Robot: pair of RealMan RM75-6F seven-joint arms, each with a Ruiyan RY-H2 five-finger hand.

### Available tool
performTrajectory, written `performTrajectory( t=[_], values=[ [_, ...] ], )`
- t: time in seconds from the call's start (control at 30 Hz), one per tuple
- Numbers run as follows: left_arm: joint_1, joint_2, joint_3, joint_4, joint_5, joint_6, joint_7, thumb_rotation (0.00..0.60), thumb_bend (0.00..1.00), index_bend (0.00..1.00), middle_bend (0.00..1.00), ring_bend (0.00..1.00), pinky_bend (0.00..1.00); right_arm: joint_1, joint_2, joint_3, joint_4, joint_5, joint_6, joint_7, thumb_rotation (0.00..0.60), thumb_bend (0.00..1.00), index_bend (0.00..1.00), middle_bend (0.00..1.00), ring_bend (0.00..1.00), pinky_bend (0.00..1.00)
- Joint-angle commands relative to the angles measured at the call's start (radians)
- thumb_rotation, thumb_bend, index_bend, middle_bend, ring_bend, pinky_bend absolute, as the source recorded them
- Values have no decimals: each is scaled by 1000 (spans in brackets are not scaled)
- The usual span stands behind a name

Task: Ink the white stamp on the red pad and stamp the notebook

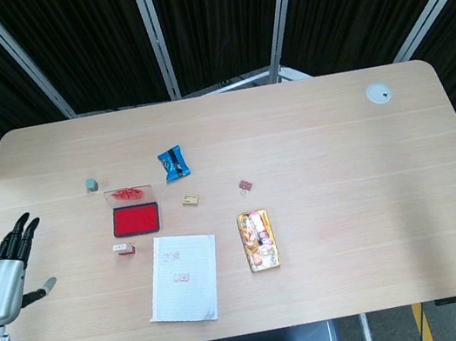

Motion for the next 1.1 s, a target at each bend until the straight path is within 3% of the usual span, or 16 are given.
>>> performTrajectory(
  t=[0.03,0.3,0.57,0.9,1.1],
  values=[
    [-57,-70,-25,40,-77,-101,53,600,0,0,0,559,772,5,-4,1,0,4,-8,-7,600,0,0,0,0,0],
    [-139,-216,-59,121,-243,-257,162,600,0,4,0,732,827,24,-26,6,15,29,-44,-35,600,0,0,0,0,0],
    [-177,-330,-61,242,-284,-308,139,600,30,68,5,799,852,33,-41,8,37,53,-67,-44,600,0,0,0,0,0],
    [-210,-396,-48,321,-279,-361,80,600,127,265,277,829,866,28,-36,8,39,60,-64,-34,600,0,0,0,0,0],
    [-220,-424,-43,334,-279,-358,91,600,201,301,345,831,867,27,-35,9,43,67,-67,-28,600,0,0,0,0,0]
  ],
)
